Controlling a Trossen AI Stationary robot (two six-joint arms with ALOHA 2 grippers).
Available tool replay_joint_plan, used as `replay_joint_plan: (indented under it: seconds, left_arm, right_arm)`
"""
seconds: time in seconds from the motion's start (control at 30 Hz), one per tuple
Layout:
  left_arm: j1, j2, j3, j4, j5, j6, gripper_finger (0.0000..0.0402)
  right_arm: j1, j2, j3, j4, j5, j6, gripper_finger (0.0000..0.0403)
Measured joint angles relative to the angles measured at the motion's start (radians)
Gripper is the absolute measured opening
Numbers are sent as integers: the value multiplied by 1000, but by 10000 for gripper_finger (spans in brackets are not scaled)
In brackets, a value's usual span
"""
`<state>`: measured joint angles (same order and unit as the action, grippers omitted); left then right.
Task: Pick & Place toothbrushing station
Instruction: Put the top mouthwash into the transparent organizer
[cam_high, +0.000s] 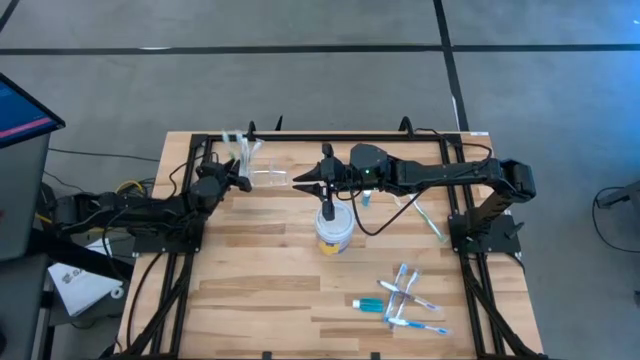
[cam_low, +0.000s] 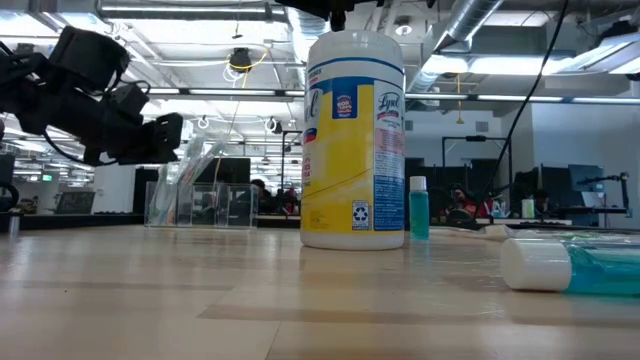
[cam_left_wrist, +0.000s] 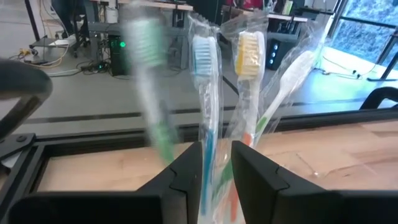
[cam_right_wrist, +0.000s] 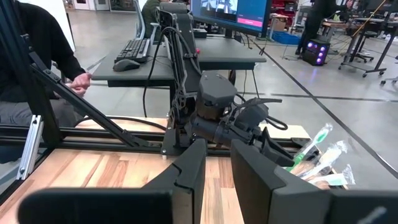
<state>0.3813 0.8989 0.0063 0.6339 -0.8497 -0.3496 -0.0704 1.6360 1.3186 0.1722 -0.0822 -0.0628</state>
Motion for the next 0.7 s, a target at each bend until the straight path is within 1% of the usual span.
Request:
replay_joint_plan:
  seconds: [0.23, 0.4, 0.5, 0.6, 0.7]
  left_arm:
    - [0, 0, 0, 70, 1, 28, 82]
    - [-2, -5, 0, 132, 61, 31, 82]
    - [-13, -20, 0, 168, 136, 37, 82]
    - [-37, -35, 0, 195, 251, 80, 82]
    - [-74, -40, 0, 221, 362, 82, 82]
  right_arm:
    - [0, 0, 0, -2, 0, 0, 68]
    - [-11, -1, 0, -30, 0, 2, 68]
    - [-23, -13, 1, -75, 0, 3, 68]
    - [-40, -25, 0, -128, 0, 13, 68]
    - [-59, -40, 2, -144, 0, 19, 68]
